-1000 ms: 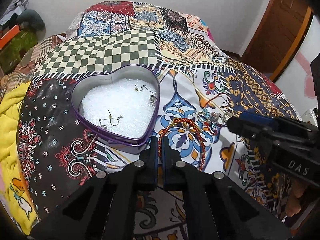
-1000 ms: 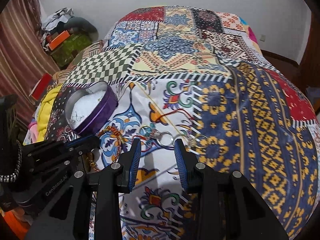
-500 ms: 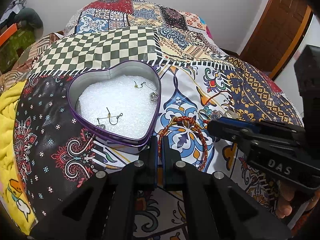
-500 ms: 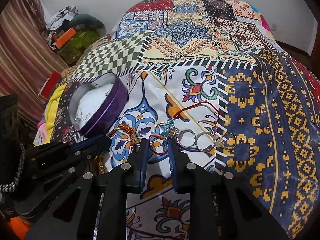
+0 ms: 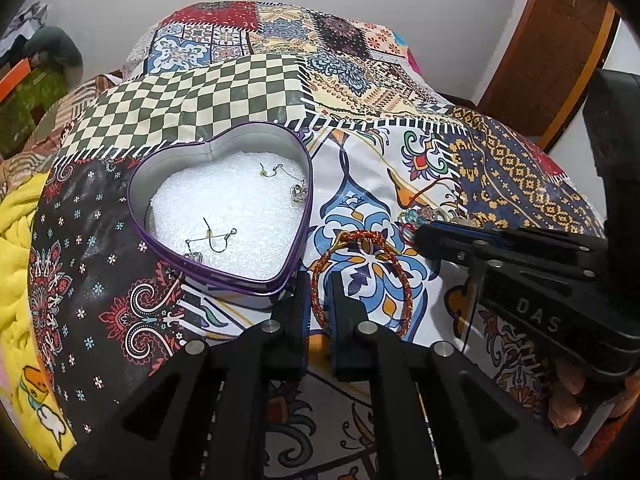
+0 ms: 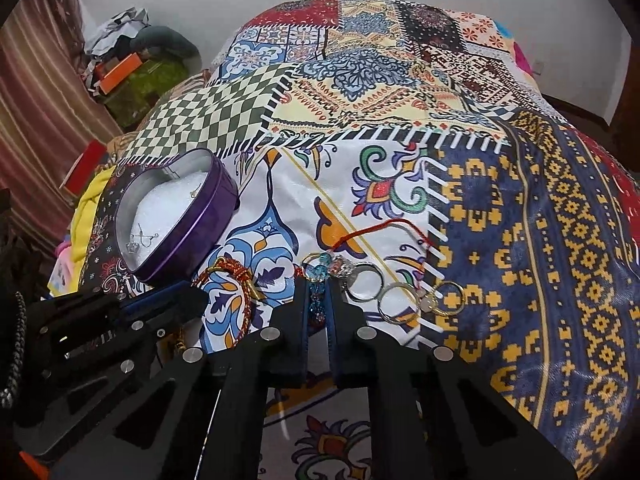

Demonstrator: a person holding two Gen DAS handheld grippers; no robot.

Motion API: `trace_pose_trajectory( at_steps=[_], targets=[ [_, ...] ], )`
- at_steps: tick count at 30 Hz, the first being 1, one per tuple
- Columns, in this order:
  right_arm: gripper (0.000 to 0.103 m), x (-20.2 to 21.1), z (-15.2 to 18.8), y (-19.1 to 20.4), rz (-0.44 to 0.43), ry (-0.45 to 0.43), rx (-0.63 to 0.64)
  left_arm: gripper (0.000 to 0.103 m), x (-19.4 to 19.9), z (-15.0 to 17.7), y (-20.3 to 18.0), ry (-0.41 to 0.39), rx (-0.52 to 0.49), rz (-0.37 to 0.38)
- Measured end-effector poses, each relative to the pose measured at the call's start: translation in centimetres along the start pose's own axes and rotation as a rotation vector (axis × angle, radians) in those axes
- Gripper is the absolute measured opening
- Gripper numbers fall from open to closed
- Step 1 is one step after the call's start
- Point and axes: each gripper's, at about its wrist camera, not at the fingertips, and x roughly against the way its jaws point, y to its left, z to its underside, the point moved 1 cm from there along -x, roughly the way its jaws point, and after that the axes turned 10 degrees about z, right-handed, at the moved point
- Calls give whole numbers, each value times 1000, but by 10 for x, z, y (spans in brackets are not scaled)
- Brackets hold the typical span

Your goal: Organize jewelry

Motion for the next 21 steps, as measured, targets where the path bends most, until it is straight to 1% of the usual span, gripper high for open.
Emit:
trace_pose_trajectory(
  at_steps=[3, 5, 8, 13, 21],
  targets=[
    [7, 6, 2, -3, -7, -7, -14, 6, -1, 1, -8, 6, -39, -1],
    [7, 12, 4, -3, -4, -14, -18, 2, 0, 3, -15, 8, -72, 5],
    [7, 21, 9, -4, 3, -25, -21, 2, 2, 5, -24, 5, -104, 4],
    [7, 37, 13, -7, 10, -50, -29, 2, 14, 4, -25, -23, -94, 18],
    [7, 65, 1, -7, 5, -130, -37, 1, 50, -3, -24, -108, -75, 2]
  ],
)
